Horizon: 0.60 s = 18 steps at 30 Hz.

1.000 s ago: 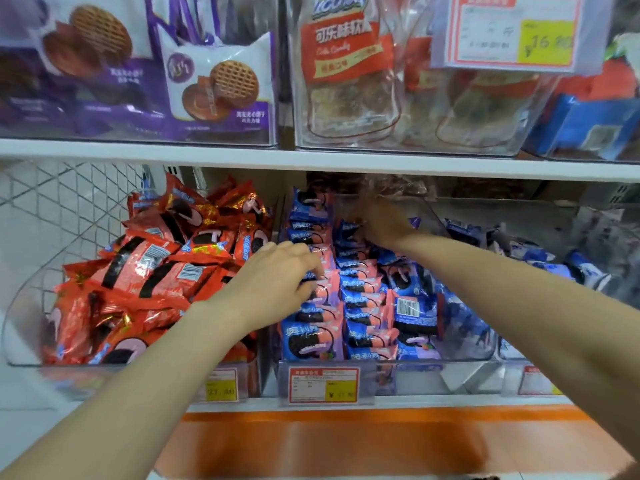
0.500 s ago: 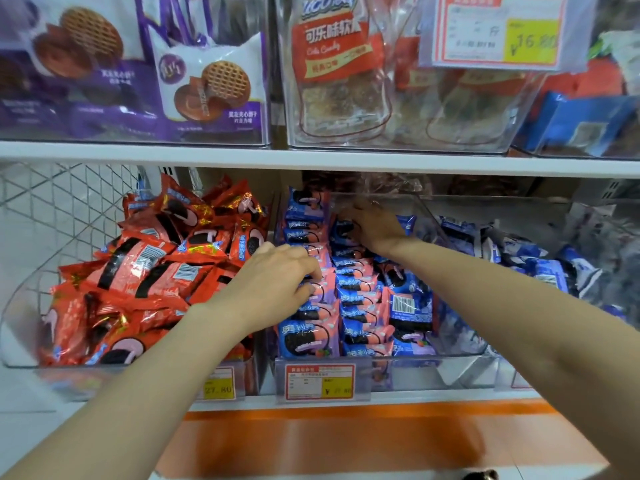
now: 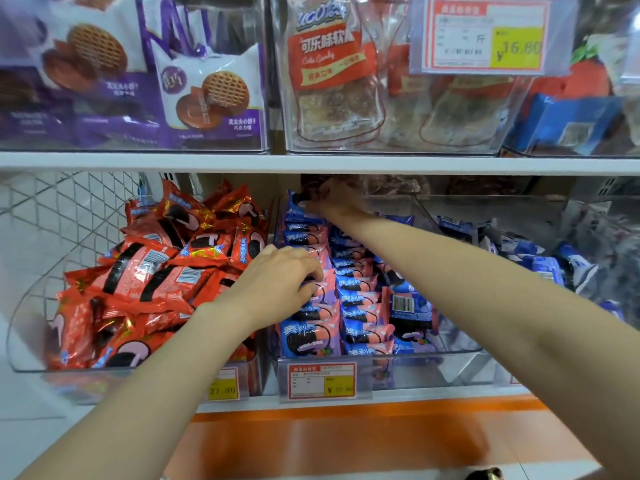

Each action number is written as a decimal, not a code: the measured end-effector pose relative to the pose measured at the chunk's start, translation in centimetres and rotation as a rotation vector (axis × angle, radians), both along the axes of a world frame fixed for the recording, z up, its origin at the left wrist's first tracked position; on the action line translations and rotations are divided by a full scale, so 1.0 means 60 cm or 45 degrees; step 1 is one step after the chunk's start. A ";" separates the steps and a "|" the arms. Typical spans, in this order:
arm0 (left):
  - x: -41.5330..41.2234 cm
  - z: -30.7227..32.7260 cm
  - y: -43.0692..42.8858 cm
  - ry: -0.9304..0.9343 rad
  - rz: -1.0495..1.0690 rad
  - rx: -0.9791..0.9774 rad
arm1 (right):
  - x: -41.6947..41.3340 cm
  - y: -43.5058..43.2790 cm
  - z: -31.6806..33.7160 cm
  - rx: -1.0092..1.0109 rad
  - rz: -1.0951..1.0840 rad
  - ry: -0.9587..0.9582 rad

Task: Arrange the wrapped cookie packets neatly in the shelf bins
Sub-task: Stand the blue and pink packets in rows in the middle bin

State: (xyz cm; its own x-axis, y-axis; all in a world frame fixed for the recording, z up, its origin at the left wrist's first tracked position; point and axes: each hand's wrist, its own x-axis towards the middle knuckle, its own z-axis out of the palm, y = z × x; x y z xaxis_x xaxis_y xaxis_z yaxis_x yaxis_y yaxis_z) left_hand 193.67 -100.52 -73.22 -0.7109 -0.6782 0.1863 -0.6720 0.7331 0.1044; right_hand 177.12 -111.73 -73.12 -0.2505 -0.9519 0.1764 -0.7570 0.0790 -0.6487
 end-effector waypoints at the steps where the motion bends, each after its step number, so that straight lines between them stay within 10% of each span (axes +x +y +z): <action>1: 0.000 0.000 -0.001 0.008 0.000 -0.004 | 0.004 -0.004 0.000 -0.007 -0.019 -0.025; 8: 0.001 -0.003 -0.005 0.216 0.030 0.069 | -0.062 0.029 0.039 -0.028 0.100 -0.590; 13: -0.018 0.008 -0.021 0.853 0.279 0.293 | -0.104 0.137 0.058 -0.005 0.286 -0.317; 18: -0.057 0.014 -0.009 0.876 0.245 0.478 | -0.093 0.220 0.051 0.061 0.367 -0.271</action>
State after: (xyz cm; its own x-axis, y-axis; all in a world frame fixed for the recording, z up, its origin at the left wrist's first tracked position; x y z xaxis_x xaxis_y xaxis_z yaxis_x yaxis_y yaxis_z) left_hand 190.24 -101.07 -72.37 -0.3839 -0.8813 0.2754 -0.4783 0.4450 0.7571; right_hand 171.55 -98.52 -70.04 0.0033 -0.9947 0.1029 -0.6006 -0.0843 -0.7951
